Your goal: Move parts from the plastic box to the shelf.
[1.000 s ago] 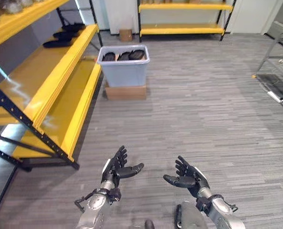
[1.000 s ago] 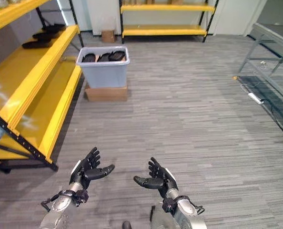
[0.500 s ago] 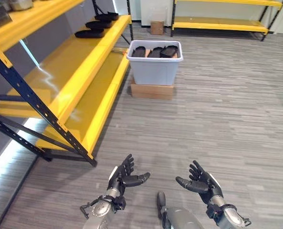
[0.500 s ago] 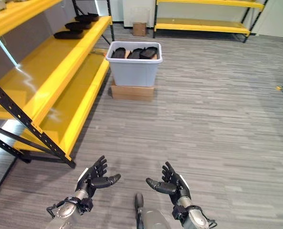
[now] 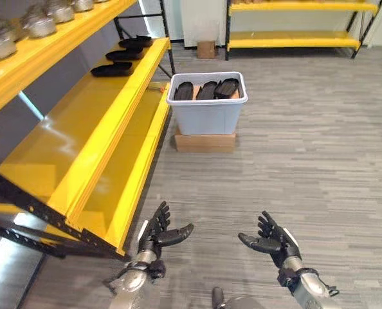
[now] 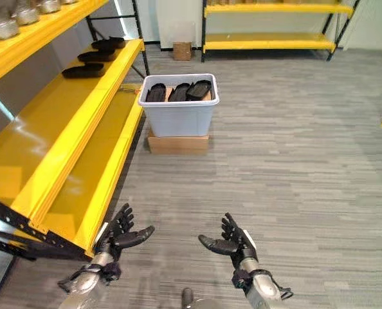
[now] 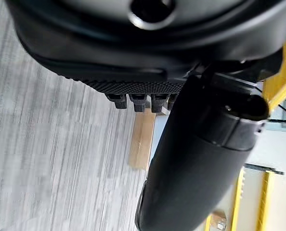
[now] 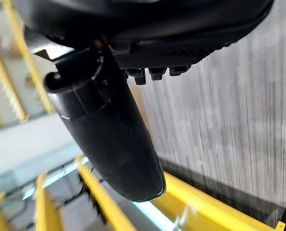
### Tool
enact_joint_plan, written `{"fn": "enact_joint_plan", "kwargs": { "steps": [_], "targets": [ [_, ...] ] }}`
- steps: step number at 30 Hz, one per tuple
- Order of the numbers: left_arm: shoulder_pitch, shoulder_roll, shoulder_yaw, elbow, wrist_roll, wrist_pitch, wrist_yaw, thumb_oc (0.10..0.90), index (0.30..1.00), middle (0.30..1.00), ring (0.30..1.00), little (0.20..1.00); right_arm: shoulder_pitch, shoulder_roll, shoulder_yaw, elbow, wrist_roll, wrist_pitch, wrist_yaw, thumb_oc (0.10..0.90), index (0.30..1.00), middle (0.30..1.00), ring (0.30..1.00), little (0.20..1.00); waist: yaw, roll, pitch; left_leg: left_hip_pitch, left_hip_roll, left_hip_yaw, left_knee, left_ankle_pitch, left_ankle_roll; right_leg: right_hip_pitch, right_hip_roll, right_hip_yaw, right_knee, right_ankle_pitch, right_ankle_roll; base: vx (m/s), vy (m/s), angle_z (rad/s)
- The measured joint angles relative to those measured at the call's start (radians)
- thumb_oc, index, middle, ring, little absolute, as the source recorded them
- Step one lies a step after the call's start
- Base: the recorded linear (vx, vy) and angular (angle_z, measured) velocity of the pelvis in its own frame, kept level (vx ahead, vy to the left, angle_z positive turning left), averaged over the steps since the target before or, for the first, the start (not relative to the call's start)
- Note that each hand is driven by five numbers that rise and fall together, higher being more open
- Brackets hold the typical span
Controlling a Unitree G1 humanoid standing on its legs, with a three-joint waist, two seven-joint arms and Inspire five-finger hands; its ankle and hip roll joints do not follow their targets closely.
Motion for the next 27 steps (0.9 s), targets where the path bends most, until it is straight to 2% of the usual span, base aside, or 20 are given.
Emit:
{"fn": "enact_joint_plan", "kwargs": {
  "steps": [1,2,3,4,5,6,8,11,13,14,16,17,18,19,21,22,23,24,25,27],
  "targets": [
    [-0.010,0.003,0.001,-0.006,0.000,-0.001,0.006,0.900,1.000,1.000,1.000,1.000,-0.003,0.005,0.003,0.006,0.000,0.002,0.000,0.900,1.000,1.000,1.000,1.000,0.009,-0.016,0.010,-0.074,0.015,0.014,0.133,0.008,0.015,0.008,-0.001,0.002,0.007,0.004,0.006,0.24,-0.106,-0.25],
    [-0.012,0.010,0.001,-0.007,0.000,-0.002,0.024,0.900,1.000,1.000,1.000,1.000,-0.011,0.014,0.015,0.018,0.000,0.003,-0.002,0.900,1.000,1.000,1.000,1.000,0.027,-0.056,0.018,-0.162,0.015,0.005,0.225,0.000,0.024,0.034,-0.010,0.031,0.003,-0.005,0.007,0.23,-0.061,-0.50],
    [-0.003,0.022,0.004,-0.007,0.000,-0.002,0.027,0.900,1.000,1.000,1.000,1.000,-0.020,0.024,0.020,0.018,0.000,0.003,-0.004,0.900,1.000,1.000,1.000,1.000,0.035,-0.080,0.030,-0.209,0.029,0.003,0.219,-0.036,0.052,0.076,-0.013,0.052,-0.015,-0.006,0.014,0.31,-0.012,-0.51],
    [0.001,0.027,0.009,-0.006,0.001,-0.001,0.027,0.900,1.000,1.000,1.000,1.000,-0.027,0.031,0.020,0.017,0.000,0.002,-0.004,0.900,1.000,1.000,1.000,1.000,0.035,-0.090,0.036,-0.235,0.039,0.006,0.203,-0.063,0.075,0.109,-0.011,0.061,-0.035,-0.007,0.018,0.35,0.129,-0.54],
    [0.004,0.038,0.015,-0.004,0.003,-0.001,0.028,0.900,1.000,1.000,1.000,1.000,-0.047,0.040,0.021,0.017,0.005,0.003,-0.022,0.900,1.000,1.000,1.000,1.000,0.038,-0.101,0.044,-0.267,0.085,0.031,0.062,-0.126,0.122,0.171,-0.006,0.089,-0.068,-0.021,0.045,0.35,0.168,-0.53],
    [0.002,0.042,0.017,-0.006,0.006,-0.001,0.027,0.900,1.000,1.000,1.000,1.000,-0.060,0.040,0.022,0.013,0.019,0.003,-0.036,0.900,1.000,1.000,1.000,1.000,0.041,-0.100,0.045,-0.256,0.103,0.056,-0.163,-0.147,0.129,0.192,-0.004,0.115,-0.079,-0.028,0.063,0.34,0.223,-0.51],
    [-0.005,0.046,0.021,-0.008,0.013,-0.001,0.028,0.900,1.000,1.000,1.000,1.000,-0.079,0.034,0.021,0.016,0.039,0.009,-0.064,0.900,1.000,1.000,1.000,1.000,0.038,-0.094,0.053,-0.232,0.108,0.063,-0.527,-0.122,0.121,0.237,-0.001,0.121,-0.108,-0.034,0.073,0.29,0.190,-0.24],
    [-0.007,0.046,0.019,-0.003,0.048,-0.001,0.046,0.900,1.000,1.000,1.000,1.000,-0.083,0.020,0.022,0.020,0.058,0.011,-0.095,0.900,1.000,1.000,1.000,1.000,0.049,-0.076,0.067,-0.230,0.097,0.022,-0.857,-0.064,0.106,0.320,0.003,0.164,-0.152,-0.067,0.126,0.40,0.181,-0.27],
    [-0.008,0.048,0.019,-0.001,0.062,-0.001,0.066,0.900,1.000,1.000,1.000,1.000,-0.086,-0.007,0.024,0.023,0.058,0.015,-0.098,0.900,1.000,1.000,1.000,1.000,0.056,-0.041,0.091,-0.243,0.097,0.004,-0.991,-0.041,0.101,0.398,0.001,0.214,-0.185,-0.088,0.145,0.40,0.177,-0.50],
    [-0.008,0.048,0.019,-0.001,0.063,-0.001,0.069,0.900,1.000,1.000,1.000,1.000,-0.085,-0.007,0.024,0.023,0.058,0.015,-0.098,0.900,1.000,1.000,1.000,1.000,0.054,-0.041,0.093,-0.246,0.097,0.003,-0.986,-0.040,0.103,0.404,-0.001,0.222,-0.187,-0.091,0.145,0.45,0.215,-0.70],
    [-0.006,0.051,0.021,0.003,0.084,-0.001,0.103,0.900,1.000,1.000,1.000,1.000,-0.058,-0.011,0.035,0.021,0.057,0.023,-0.096,0.900,1.000,1.000,1.000,1.000,0.062,-0.049,0.097,-0.248,0.068,0.009,-0.882,-0.039,0.116,0.490,-0.050,0.266,-0.197,-0.134,0.156,0.47,0.203,-0.86],
    [-0.006,0.051,0.020,0.003,0.095,-0.001,0.115,0.900,1.000,1.000,1.000,1.000,-0.055,-0.018,0.045,0.022,0.058,0.029,-0.095,0.900,1.000,1.000,1.000,1.000,0.062,-0.042,0.093,-0.217,0.061,-0.009,-0.868,-0.054,0.119,0.508,-0.060,0.301,-0.176,-0.159,0.159,0.49,0.191,-1.03],
    [-0.003,0.053,0.019,0.004,0.109,-0.001,0.129,0.900,1.000,1.000,1.000,1.000,-0.052,-0.025,0.056,0.023,0.058,0.032,-0.089,0.900,1.000,1.000,1.000,1.000,0.071,-0.021,0.081,-0.177,0.066,-0.036,-0.879,-0.074,0.128,0.511,-0.049,0.337,-0.134,-0.191,0.182,0.32,0.122,-0.86],
    [-0.023,0.065,0.020,0.006,0.124,0.001,0.136,0.900,1.000,1.000,1.000,1.000,-0.044,-0.011,0.061,0.022,0.058,0.035,-0.088,0.900,1.000,1.000,1.000,1.000,0.067,-0.048,0.083,-0.161,0.045,-0.038,-0.871,-0.012,0.151,0.510,-0.073,0.333,-0.080,-0.217,0.214,0.33,0.130,-0.62],
    [-0.052,0.073,0.021,0.004,0.129,0.001,0.148,0.900,1.000,1.000,1.000,1.000,-0.035,0.001,0.070,0.022,0.058,0.046,-0.083,0.900,1.000,1.000,1.000,1.000,0.065,-0.080,0.081,-0.124,0.014,-0.025,-0.873,0.013,0.182,0.494,-0.104,0.330,0.014,-0.225,0.228,0.28,0.132,-0.24],
    [-0.072,0.074,0.020,0.003,0.134,0.001,0.150,0.900,1.000,1.000,1.000,1.000,-0.035,0.007,0.070,0.021,0.057,0.047,-0.074,0.900,1.000,1.000,1.000,1.000,0.074,-0.081,0.082,-0.094,0.001,-0.025,-0.873,0.065,0.209,0.480,-0.118,0.331,0.065,-0.259,0.262,0.30,0.163,-0.34],
    [-0.084,0.078,0.020,0.002,0.143,0.001,0.151,0.900,1.000,1.000,1.000,1.000,-0.040,0.016,0.070,0.021,0.057,0.047,-0.072,0.900,1.000,1.000,1.000,1.000,0.077,-0.082,0.082,-0.081,-0.010,-0.025,-0.868,0.095,0.210,0.469,-0.120,0.333,0.069,-0.270,0.271,0.26,0.149,-0.38],
    [-0.095,0.090,0.021,0.003,0.162,0.000,0.155,0.900,1.000,1.000,1.000,1.000,-0.049,0.037,0.072,0.021,0.057,0.048,-0.072,0.900,1.000,1.000,1.000,1.000,0.079,-0.094,0.082,-0.065,-0.031,-0.026,-0.863,0.101,0.212,0.438,-0.120,0.328,0.091,-0.273,0.266,0.21,0.133,-0.21],
    [-0.108,0.094,0.020,0.006,0.167,0.001,0.155,0.900,1.000,1.000,1.000,1.000,-0.059,0.051,0.075,0.016,0.057,0.047,-0.072,0.900,1.000,1.000,1.000,1.000,0.073,-0.093,0.083,-0.046,-0.049,-0.027,-0.874,0.089,0.225,0.399,-0.122,0.301,0.157,-0.285,0.255,0.21,0.130,-0.07],
    [-0.127,0.097,0.019,0.003,0.168,0.000,0.155,0.900,1.000,1.000,1.000,1.000,-0.081,0.065,0.092,0.012,0.055,0.048,-0.066,0.900,1.000,1.000,1.000,1.000,0.076,-0.078,0.083,-0.008,-0.066,-0.033,-0.905,0.079,0.257,0.343,-0.116,0.299,0.228,-0.293,0.267,0.27,0.171,0.05]
  ]
}}
